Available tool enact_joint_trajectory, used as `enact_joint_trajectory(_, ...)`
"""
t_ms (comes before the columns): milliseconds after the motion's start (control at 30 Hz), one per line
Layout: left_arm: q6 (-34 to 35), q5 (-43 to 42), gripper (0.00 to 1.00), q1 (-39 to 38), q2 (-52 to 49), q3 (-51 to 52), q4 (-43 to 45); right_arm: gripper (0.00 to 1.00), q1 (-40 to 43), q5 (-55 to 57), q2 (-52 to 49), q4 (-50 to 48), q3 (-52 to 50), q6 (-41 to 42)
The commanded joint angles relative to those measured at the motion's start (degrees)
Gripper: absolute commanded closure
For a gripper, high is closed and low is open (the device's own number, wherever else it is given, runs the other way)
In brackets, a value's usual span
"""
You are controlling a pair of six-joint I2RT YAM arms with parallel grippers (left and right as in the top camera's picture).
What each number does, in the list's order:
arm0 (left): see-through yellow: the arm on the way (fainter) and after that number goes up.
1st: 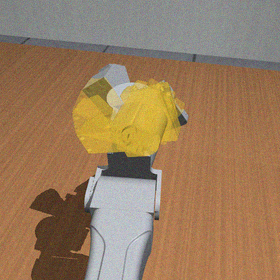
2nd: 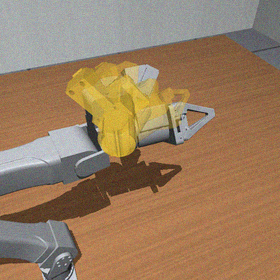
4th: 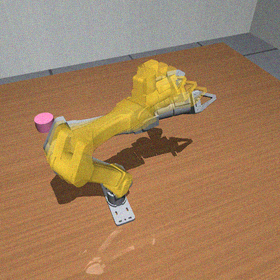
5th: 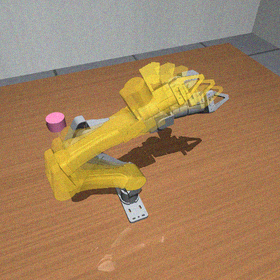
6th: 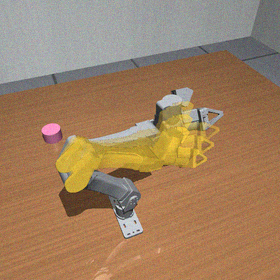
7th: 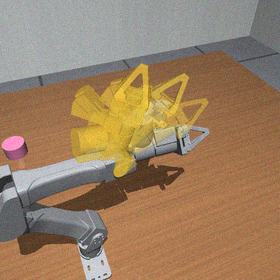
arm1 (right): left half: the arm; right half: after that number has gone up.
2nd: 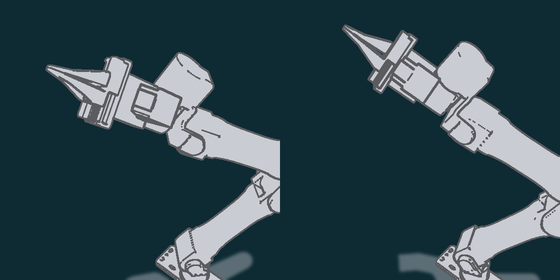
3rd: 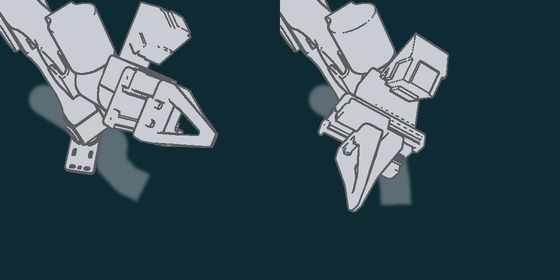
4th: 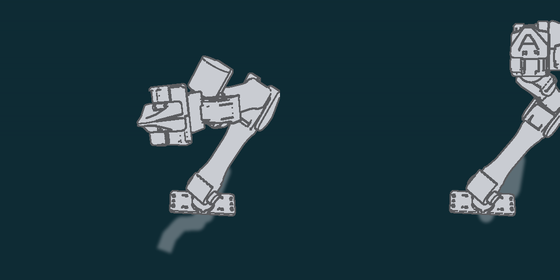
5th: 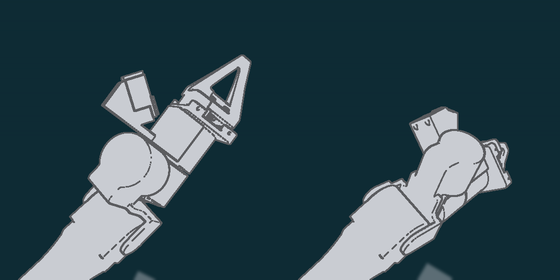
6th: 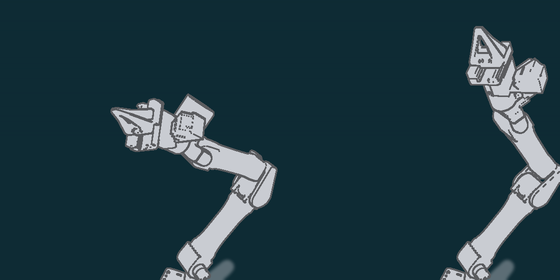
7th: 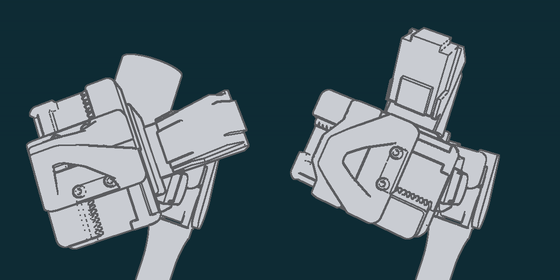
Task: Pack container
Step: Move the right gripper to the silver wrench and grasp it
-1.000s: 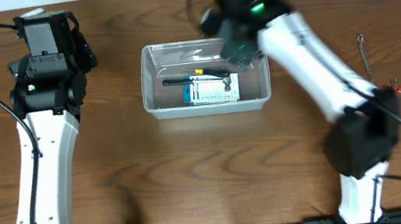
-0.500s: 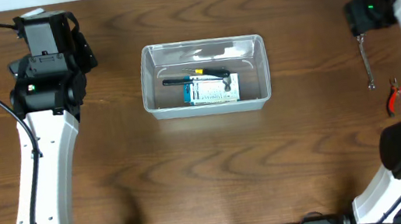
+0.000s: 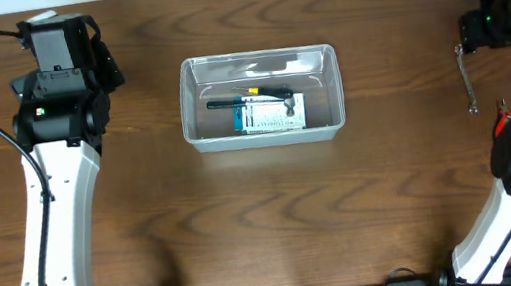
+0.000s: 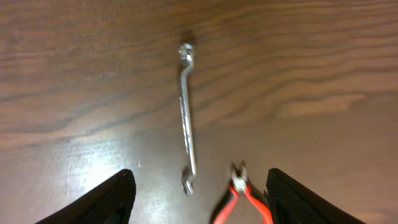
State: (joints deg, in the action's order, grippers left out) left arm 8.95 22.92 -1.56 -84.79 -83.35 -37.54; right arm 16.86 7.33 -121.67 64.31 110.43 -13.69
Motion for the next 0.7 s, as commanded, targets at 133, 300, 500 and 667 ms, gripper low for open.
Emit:
enact_joint_trajectory(133,-0.35,1.14,0.02,0.26,-0.2,-0.5,-0.11,0.3,0.04,-0.31,-6.03,-3.96,-0.44,-0.26)
enact_joint_trajectory(300,-0.35,1.14,0.02,0.26,-0.2,-0.5,-0.11,0.3,0.04,-0.5,-9.6,-4.28,-0.44,-0.28)
enact_joint_trajectory(500,-0.35,1.14,0.02,0.26,-0.2,-0.5,-0.13,0.31,0.04,-1.38,-13.53,-4.31,-0.44,-0.28)
enact_joint_trajectory(667,-0.35,1.14,0.02,0.26,-0.2,-0.5,-0.11,0.3,0.11,-1.57,-14.86,-4.63,-0.44,-0.26)
